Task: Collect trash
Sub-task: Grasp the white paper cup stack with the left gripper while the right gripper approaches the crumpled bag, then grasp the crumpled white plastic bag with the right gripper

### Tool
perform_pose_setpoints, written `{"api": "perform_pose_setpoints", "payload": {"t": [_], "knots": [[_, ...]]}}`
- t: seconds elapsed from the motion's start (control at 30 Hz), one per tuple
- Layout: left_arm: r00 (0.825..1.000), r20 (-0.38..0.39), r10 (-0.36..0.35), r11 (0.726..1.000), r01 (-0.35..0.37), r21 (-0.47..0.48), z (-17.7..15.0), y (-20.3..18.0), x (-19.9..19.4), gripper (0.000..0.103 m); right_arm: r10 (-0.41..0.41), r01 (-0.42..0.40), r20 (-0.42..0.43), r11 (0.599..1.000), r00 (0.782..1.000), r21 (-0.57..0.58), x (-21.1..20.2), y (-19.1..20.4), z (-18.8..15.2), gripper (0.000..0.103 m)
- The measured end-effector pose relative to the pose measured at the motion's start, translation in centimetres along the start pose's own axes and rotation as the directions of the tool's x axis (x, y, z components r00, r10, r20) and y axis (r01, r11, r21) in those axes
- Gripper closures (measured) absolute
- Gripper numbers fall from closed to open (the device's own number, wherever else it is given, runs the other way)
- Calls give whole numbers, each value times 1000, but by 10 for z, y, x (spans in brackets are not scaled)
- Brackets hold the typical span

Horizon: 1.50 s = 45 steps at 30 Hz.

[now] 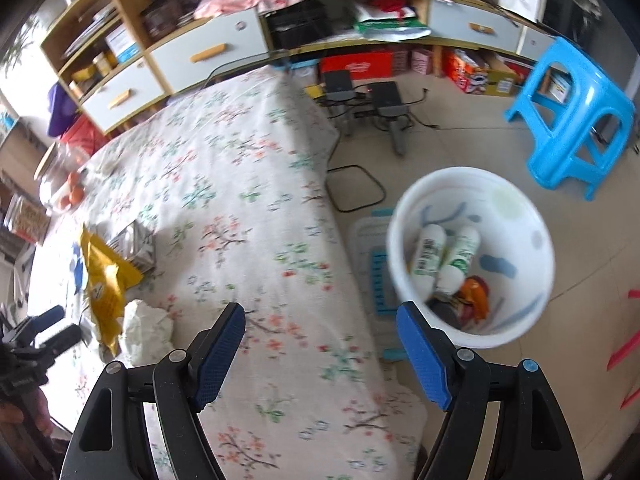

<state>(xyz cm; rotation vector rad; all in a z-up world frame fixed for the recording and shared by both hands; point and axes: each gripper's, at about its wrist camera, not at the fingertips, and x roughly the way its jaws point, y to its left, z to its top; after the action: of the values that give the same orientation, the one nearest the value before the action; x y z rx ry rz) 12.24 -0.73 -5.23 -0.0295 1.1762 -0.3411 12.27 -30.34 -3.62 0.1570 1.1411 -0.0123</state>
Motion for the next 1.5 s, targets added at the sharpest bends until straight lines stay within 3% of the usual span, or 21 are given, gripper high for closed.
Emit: {"api": "perform_pose_setpoints", "payload": {"t": [0.3,0.4,0.47,0.53,0.63,0.87,1.17,1.5], "knots": [[995,-101,20,996,-10,93,-11,13,28,4,1,-2,-18,999,1000,-54,9,28,-3,23],[993,-118,21,996,-11,83,-13,18,35,13,-3,1,-25,997,1000,-71,11,36,-4,23],[995,-97,13,996,-4,84,-14,19,31,23,-2,0,-26,997,1000,-82,11,41,-5,23],[996,-91,-22,998,28,62,-15,22,25,42,2,-5,-28,996,1000,-95,12,47,-6,23],[994,-89,-60,998,62,27,-18,27,17,53,19,-22,-34,993,999,-112,14,56,-8,23],[999,-25,-46,999,46,-1,-31,39,-11,55,88,-97,-67,984,994,-147,21,86,-13,23],[999,28,40,988,-36,-152,-47,67,-38,55,147,-170,-117,961,982,-220,34,133,-24,23],[997,43,71,975,-60,-216,-59,83,-48,55,126,-169,-170,946,977,-275,59,167,-33,23]]}}
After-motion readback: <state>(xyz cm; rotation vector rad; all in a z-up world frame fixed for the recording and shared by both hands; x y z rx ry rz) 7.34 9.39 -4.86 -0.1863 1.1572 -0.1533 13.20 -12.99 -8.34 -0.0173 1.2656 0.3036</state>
